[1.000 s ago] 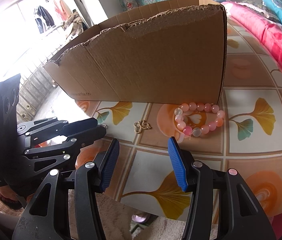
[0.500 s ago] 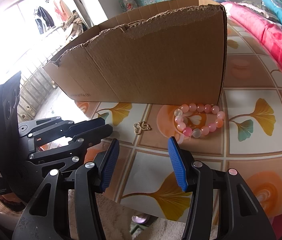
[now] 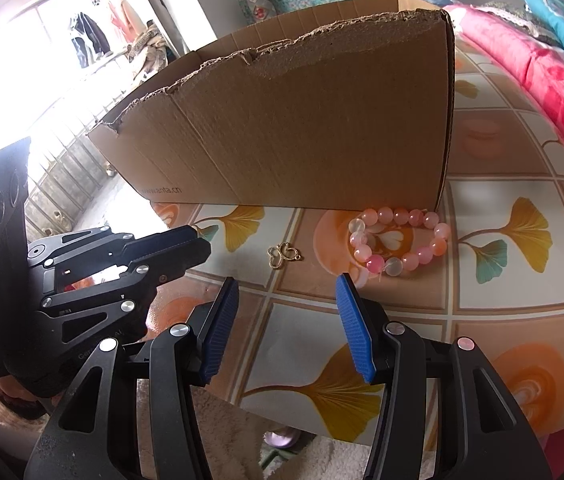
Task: Organize jewelry
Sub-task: 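Close the left gripper on the small silver rectangular charm, then close the right gripper on the small gold charm and lift it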
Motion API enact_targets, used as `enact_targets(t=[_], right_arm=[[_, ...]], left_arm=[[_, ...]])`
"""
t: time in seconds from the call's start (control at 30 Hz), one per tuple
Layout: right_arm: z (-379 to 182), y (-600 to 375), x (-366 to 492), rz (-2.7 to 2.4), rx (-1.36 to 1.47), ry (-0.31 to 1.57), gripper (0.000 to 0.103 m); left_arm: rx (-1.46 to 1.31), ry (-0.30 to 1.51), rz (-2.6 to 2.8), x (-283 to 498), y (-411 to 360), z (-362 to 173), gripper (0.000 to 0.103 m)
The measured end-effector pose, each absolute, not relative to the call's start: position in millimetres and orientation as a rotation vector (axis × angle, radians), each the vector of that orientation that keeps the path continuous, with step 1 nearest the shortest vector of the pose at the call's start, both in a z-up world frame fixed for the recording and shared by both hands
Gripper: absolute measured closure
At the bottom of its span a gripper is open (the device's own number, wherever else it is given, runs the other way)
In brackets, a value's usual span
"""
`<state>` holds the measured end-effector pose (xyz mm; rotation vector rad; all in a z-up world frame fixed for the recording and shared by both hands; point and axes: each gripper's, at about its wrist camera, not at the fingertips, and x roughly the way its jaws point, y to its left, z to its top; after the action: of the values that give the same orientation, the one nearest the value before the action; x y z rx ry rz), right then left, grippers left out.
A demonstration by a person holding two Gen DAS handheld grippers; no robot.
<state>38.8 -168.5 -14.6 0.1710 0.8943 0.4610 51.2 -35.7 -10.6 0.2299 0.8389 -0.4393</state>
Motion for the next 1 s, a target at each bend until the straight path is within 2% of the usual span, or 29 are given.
enact_targets(t=[0.23,0.67,0.9,0.97,1.0], right_arm=[[-14,-162,43,0.473,0.168,0.889,0.054],[-15,-120,61,0.504,-0.109,0.819,0.080],[-18,-103,60,0.522,-0.228,0.791,0.082],[-18,-101,62,0.520,-0.228,0.791,0.089],[-18,-99,64,0.522,-0.226,0.793,0.089]], left_arm=[[0.207,0.824,-0.412,52,-25,-4,0.089],[0.157,0.827,-0.410,55,-9,-7,0.089],[0.126,0.826,-0.416,56,1,-9,0.089],[0.122,0.824,-0.417,56,3,-8,0.089],[0.121,0.823,-0.418,56,4,-8,0.089]])
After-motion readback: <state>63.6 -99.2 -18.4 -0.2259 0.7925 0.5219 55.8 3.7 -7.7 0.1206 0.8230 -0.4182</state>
